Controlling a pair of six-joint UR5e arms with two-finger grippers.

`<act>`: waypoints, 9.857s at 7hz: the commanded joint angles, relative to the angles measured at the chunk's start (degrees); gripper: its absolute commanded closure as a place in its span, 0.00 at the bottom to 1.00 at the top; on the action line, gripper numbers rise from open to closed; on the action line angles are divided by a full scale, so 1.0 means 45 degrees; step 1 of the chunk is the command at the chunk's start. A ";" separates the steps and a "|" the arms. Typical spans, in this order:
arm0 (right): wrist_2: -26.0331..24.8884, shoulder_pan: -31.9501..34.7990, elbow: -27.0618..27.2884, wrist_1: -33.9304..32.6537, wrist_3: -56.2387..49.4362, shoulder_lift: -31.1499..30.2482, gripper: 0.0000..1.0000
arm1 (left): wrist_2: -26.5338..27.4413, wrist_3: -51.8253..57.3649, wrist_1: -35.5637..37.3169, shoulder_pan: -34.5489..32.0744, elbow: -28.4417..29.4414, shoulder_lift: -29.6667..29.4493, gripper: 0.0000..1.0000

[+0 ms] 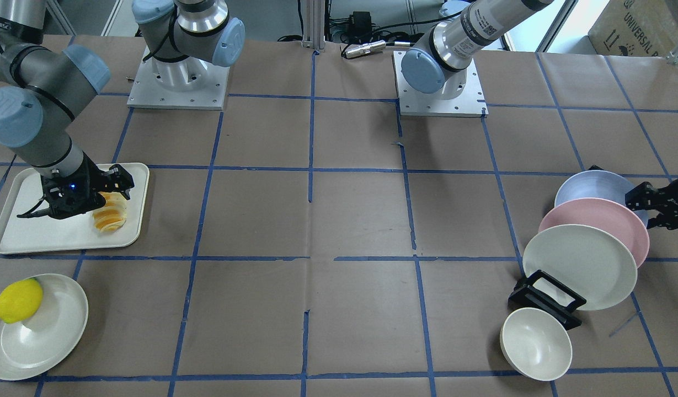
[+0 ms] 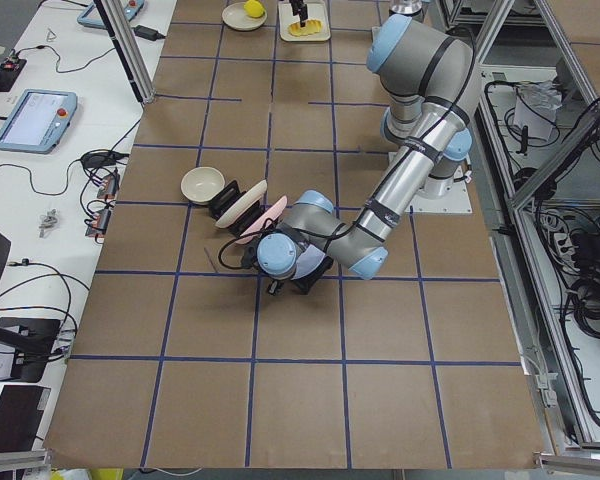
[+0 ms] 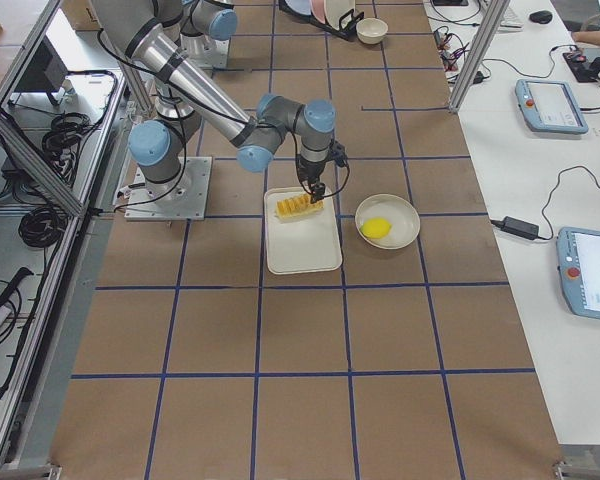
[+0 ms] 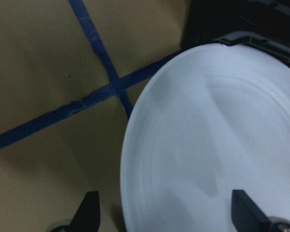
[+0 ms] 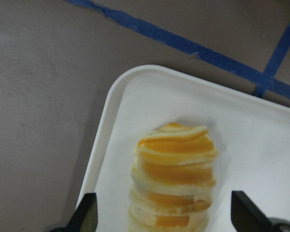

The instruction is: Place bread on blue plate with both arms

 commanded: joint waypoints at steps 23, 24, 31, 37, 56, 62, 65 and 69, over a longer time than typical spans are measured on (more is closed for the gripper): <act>-0.0202 0.1466 -0.5468 0.5516 0.4580 -0.1110 0.92 | -0.2240 -2.0779 0.3382 -1.3737 -0.2037 0.2692 0.85; -0.0086 0.2478 -0.6331 0.6750 0.6219 -0.1072 0.92 | -0.2219 -2.1118 0.3532 -1.3879 -0.2115 0.2607 0.02; 0.1597 0.6778 -0.6749 0.6126 1.2190 0.0739 0.91 | 0.1180 -1.3662 -0.3092 -0.9729 -0.1040 0.5156 0.00; 0.0266 0.9068 -0.6827 -0.0348 1.4161 0.5510 0.90 | 0.1785 -1.5182 -0.3049 -0.9759 -0.1178 0.7177 0.00; 0.0193 0.6888 -0.6654 0.3974 1.0108 -0.0520 0.00 | 0.1610 -1.5067 -0.2912 -0.9720 -0.1080 0.7119 0.00; 0.0070 0.4911 -0.6710 0.7659 0.8657 -0.2434 0.00 | 0.1590 -1.4989 -0.2912 -0.9701 -0.1041 0.7079 0.00; 0.0111 0.5007 -0.6751 0.8772 0.8990 -0.2827 0.00 | 0.1590 -1.4989 -0.2912 -0.9701 -0.1041 0.7079 0.00; 0.0072 0.5028 -0.6652 0.8832 0.9048 -0.2927 0.00 | 0.1043 -1.5008 -0.2892 -0.9720 -0.1254 0.7118 0.00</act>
